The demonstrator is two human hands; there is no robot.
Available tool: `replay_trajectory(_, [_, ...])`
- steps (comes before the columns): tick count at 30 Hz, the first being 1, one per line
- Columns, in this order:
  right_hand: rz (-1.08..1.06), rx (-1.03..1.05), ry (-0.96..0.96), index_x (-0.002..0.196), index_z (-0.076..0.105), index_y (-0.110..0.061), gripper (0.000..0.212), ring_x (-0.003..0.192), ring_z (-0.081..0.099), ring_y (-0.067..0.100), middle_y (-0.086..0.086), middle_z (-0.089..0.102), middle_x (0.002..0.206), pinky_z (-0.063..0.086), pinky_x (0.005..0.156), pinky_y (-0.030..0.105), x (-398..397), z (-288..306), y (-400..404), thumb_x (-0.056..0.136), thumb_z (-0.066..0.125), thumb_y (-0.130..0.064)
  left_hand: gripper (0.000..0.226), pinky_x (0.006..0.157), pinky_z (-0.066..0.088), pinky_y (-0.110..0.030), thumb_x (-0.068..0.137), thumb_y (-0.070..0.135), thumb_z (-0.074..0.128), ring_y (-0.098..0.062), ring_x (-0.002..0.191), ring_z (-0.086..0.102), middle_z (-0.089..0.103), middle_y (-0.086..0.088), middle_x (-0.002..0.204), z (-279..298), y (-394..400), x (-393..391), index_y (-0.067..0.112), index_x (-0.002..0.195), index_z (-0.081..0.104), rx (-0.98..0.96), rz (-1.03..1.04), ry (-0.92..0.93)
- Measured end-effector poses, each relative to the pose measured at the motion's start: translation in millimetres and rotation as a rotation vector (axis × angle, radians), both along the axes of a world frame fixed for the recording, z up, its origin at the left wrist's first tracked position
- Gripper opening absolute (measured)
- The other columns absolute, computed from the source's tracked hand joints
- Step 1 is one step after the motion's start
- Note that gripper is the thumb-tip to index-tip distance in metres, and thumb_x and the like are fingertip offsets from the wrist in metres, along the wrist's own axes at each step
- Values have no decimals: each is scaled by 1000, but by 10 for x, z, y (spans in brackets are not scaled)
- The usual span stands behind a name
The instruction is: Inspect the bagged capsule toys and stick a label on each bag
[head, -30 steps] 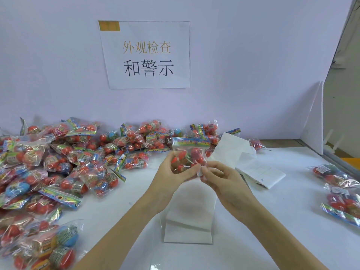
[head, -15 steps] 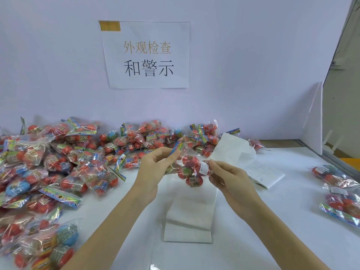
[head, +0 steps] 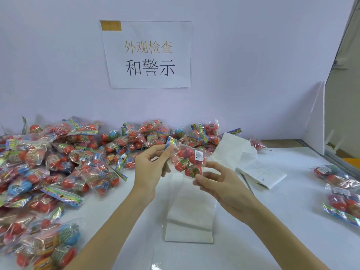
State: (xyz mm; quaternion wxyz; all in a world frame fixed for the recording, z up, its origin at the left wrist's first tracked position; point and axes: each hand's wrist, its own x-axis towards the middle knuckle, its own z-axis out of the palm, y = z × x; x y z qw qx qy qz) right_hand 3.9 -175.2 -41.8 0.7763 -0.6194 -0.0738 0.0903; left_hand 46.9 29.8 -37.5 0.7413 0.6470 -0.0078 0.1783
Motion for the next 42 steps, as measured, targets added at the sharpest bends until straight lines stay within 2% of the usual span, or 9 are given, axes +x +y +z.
replay_trajectory(7, [147, -91, 22, 130, 66, -27, 48, 100, 75, 39, 15, 77, 114, 60, 75, 30, -45, 93, 4, 91, 74, -53, 20, 46, 32, -21, 75, 38, 82, -15, 48, 34, 57, -4, 61, 37, 142, 23, 22, 87, 84, 78, -201, -1])
replay_trajectory(12, [43, 35, -50, 119, 73, -8, 32, 106, 74, 39, 20, 76, 116, 61, 80, 31, -8, 45, 4, 98, 70, -32, 56, 54, 46, -24, 90, 62, 68, -17, 61, 57, 62, -6, 71, 22, 66, 23, 8, 107, 73, -80, -249, 58])
replay_trajectory(16, [34, 141, -14, 129, 61, -2, 31, 114, 72, 36, 21, 74, 121, 63, 87, 39, 31, 34, -29, 106, 58, -22, 30, 74, 58, -29, 93, 38, 74, -18, 89, 73, 77, -5, 105, 4, -58, -43, 16, 113, 73, 181, -426, 98])
replay_trajectory(24, [-100, -116, -59, 116, 69, -6, 30, 90, 78, 32, 16, 78, 102, 63, 72, 33, 26, 24, -14, 96, 71, -29, 15, 84, 60, -30, 94, 17, 77, -23, 87, 74, 77, -3, 98, -51, -51, -53, 17, 109, 76, 335, -412, 54])
replay_trajectory(32, [-80, -290, -22, 102, 76, -3, 33, 62, 64, 19, 13, 77, 85, 55, 60, 27, 38, 41, -73, 95, 72, -35, 39, 61, 55, -30, 109, 36, 50, -19, 60, 64, 63, -1, 67, -244, 23, 66, 7, 98, 74, 297, -234, 167])
replay_trajectory(34, [-16, -126, -47, 101, 78, -10, 32, 66, 62, 15, 8, 75, 96, 51, 61, 23, 32, 184, -173, 90, 74, -40, 44, 55, 51, -32, 111, 34, 46, -21, 54, 61, 60, -6, 63, -293, 68, 93, 0, 97, 70, 287, -205, 196])
replay_trajectory(38, [507, 966, -139, 130, 66, -32, 35, 119, 63, 21, 1, 39, 162, 51, 83, 25, -37, 439, -537, 96, 72, -30, 47, 53, 49, -31, 112, 31, 44, -21, 52, 59, 59, -9, 64, -331, 115, 122, -4, 94, 69, 266, -226, 245])
replay_trajectory(40, [597, 1050, -117, 161, 33, -34, 64, 141, 48, 29, 7, 19, 172, 47, 101, 31, -48, 441, -607, 104, 60, -26, 48, 55, 48, -31, 112, 33, 45, -21, 54, 60, 59, -7, 64, -338, 97, 116, -3, 92, 71, 290, -230, 233])
replay_trajectory(42, [537, 922, -84, 164, 30, -27, 62, 138, 51, 30, 12, 35, 166, 48, 103, 34, -9, 383, -568, 107, 55, -27, 50, 54, 48, -29, 111, 36, 45, -20, 55, 60, 59, -6, 65, -342, 93, 99, 0, 90, 72, 317, -238, 226])
